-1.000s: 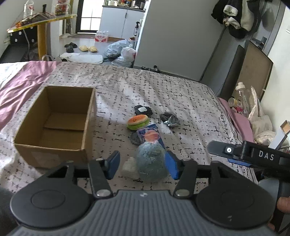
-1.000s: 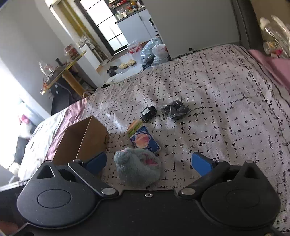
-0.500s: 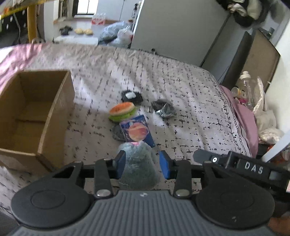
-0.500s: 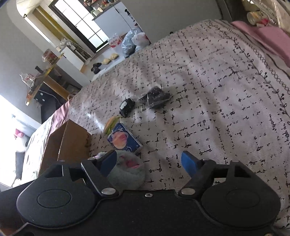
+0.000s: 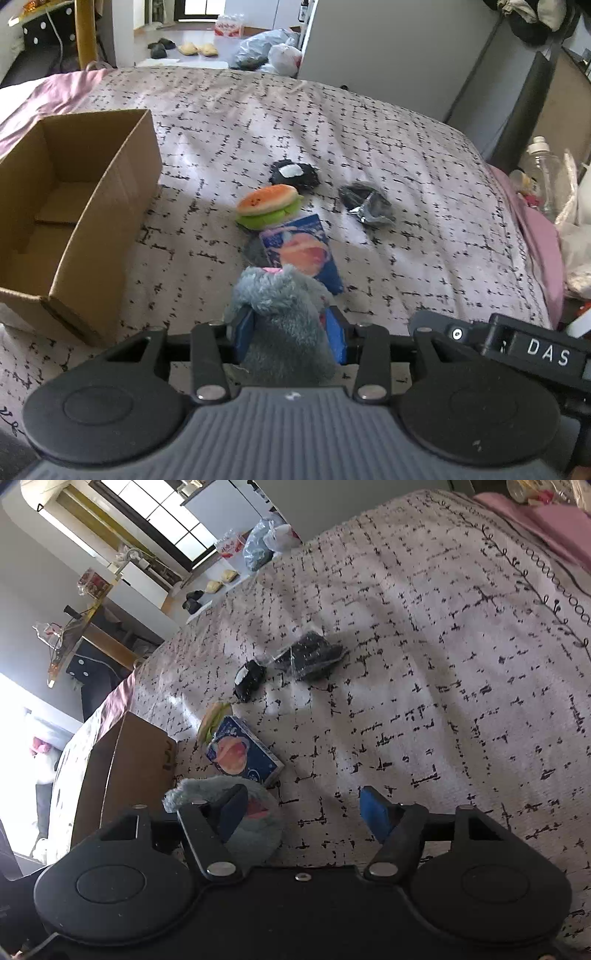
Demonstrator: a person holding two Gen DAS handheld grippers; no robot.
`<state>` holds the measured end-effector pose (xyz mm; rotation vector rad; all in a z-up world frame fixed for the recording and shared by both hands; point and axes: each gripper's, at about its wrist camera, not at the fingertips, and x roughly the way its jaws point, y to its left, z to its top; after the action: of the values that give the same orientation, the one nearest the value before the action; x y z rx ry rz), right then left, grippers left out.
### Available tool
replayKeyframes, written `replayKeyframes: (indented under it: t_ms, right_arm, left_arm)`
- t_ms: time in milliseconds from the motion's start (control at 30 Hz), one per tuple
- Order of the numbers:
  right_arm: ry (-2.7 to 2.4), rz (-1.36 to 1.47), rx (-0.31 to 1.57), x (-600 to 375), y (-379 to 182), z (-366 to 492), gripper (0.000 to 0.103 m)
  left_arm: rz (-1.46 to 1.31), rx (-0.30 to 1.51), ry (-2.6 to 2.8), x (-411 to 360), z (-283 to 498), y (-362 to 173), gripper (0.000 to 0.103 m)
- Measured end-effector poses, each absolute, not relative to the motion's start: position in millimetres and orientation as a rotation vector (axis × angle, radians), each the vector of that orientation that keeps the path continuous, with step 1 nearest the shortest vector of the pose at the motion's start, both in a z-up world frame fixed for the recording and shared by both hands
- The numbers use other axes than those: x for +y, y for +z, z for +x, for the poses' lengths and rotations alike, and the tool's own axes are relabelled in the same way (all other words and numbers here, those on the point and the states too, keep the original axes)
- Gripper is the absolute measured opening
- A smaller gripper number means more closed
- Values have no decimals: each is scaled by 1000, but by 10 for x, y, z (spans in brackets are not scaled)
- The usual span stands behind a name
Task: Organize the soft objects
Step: 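Close both grippers on the light blue plush toy and lift it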
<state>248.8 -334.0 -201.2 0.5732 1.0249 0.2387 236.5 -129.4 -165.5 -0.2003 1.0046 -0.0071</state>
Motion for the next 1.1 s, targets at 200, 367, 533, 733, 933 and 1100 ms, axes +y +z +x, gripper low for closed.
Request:
replayKeyframes:
  t_ms: [200, 367, 533, 733, 933, 1100]
  right_arm:
    - [238, 609, 1020, -3350, -2027, 2496, 65]
    - [248, 654, 1021, -3319, -2040, 2487, 63]
    - [291, 729, 1071, -3200, -2139, 2500, 52]
    - [349, 806, 1082, -3084, -2169, 2491, 51]
    - [414, 910, 1061, -3059, -2168, 2434, 35]
    - [464, 915, 1008, -3030, -2048, 2364, 26]
  left_arm:
    - [-212, 1000, 20, -1229, 2373, -1718, 35]
    - [-272, 979, -33, -1119, 2345, -1693, 20]
    - [-322, 966, -49, -1020, 2302, -1605, 15]
    - [-353, 937, -97, -976, 2208, -1428, 15]
    - [-377, 914, -108, -900, 2114, -1280, 13]
    - [-402, 872, -123, -804, 2015, -1153, 13]
